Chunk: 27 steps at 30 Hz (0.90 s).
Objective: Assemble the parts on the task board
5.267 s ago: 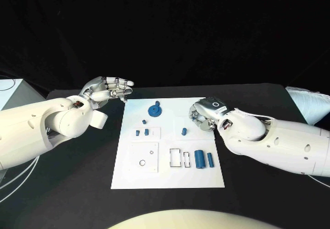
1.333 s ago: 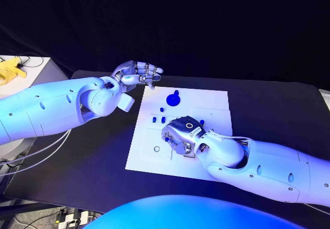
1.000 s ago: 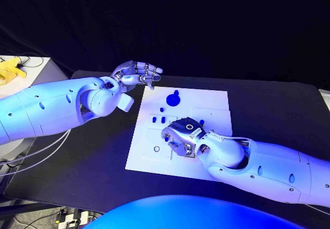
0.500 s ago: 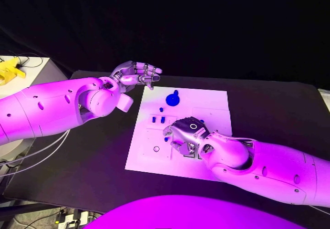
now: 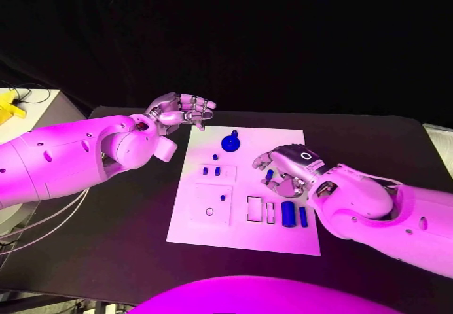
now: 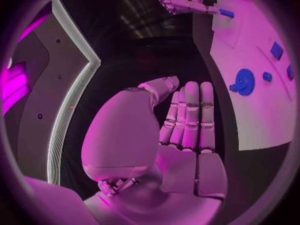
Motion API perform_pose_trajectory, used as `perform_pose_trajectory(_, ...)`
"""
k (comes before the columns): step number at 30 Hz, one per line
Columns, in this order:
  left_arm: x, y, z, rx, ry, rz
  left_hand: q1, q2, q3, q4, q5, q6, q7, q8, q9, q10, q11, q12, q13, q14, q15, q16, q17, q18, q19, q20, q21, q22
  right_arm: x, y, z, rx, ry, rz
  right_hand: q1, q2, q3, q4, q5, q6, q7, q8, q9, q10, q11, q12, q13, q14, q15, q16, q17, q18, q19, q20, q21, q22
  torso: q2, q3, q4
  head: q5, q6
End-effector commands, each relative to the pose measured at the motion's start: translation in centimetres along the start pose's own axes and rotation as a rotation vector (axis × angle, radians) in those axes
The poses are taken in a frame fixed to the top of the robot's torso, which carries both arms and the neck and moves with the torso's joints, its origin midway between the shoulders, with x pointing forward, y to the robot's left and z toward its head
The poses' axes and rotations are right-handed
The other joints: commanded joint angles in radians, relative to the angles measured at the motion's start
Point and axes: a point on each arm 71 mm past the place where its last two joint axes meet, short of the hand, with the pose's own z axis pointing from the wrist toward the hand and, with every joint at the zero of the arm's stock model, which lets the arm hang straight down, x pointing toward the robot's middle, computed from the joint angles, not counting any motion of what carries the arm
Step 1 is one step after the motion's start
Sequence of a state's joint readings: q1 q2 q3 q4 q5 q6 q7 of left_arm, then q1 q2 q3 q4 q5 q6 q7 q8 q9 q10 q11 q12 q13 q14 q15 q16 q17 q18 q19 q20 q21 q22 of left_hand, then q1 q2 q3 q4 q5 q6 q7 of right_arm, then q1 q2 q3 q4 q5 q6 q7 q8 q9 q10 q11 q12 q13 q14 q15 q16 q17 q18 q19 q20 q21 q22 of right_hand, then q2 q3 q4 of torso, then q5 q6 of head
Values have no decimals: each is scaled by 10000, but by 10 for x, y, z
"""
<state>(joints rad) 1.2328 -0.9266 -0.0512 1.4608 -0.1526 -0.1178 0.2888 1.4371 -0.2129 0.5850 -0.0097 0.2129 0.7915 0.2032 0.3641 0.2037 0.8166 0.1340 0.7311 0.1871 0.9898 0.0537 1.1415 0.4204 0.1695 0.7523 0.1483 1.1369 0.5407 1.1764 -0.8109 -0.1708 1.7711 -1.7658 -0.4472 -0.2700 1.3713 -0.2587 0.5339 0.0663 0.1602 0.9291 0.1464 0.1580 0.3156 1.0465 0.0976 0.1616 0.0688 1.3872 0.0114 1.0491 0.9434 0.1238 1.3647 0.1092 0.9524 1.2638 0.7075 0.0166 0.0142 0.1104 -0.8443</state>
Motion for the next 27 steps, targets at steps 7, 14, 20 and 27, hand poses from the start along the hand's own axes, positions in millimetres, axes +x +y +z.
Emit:
perform_pose_trajectory(7, 4, -1, 2, 93, 261, -91, 18, 57, -71, -13, 17, -88, -10, 67, -9, -85, 10, 57, -12, -26, 62, -6, -14, 150, 26, 75, -49, -18, -14, -34, -8, 433, 642, -15, 85, -128, -789, 254, 104, 25, -130, -111, -24, -286, 23, 8, -38, 87, 16, 257, -3, -130, 121, 12, 74, 76, -31, -1, -55, -34, 121)
perform_pose_trajectory(14, 4, -1, 2, 81, 265, -92, 17, 58, -73, -13, 17, -92, -10, 72, -10, -89, 11, 60, -13, -29, 63, -6, -14, 150, 24, 76, -52, -20, -14, -39, -6, 484, 826, -325, 264, -29, -1259, 409, 53, 43, -211, -162, -40, -406, 41, 53, -34, 63, 36, 321, -75, -125, 123, 27, 20, 72, -31, -22, -37, -47, 118)
perform_pose_trajectory(20, 3, -1, 2, 76, 267, -93, 17, 58, -73, -13, 17, -92, -10, 72, -10, -89, 11, 60, -13, -29, 63, -6, -14, 150, 24, 76, -52, -20, -10, -40, 1, 579, 1184, -577, 479, 129, -1347, 564, 85, 188, -195, -152, -41, -164, -12, 267, -1, 121, 1, 494, -22, -156, 224, 4, 221, 193, -23, -26, -27, -32, 86)
perform_pose_trajectory(27, 3, -1, 2, 72, 267, -93, 17, 58, -73, -13, 17, -92, -10, 72, -10, -89, 11, 60, -13, -29, 63, -6, -14, 150, 24, 76, -52, -20, -6, -35, 7, 489, 1310, -605, 543, 155, -1070, 756, 96, 499, -118, -67, -20, 208, -87, 397, -6, 296, -55, 765, 152, -222, 408, -79, 615, 409, -27, -18, -47, -19, 67)
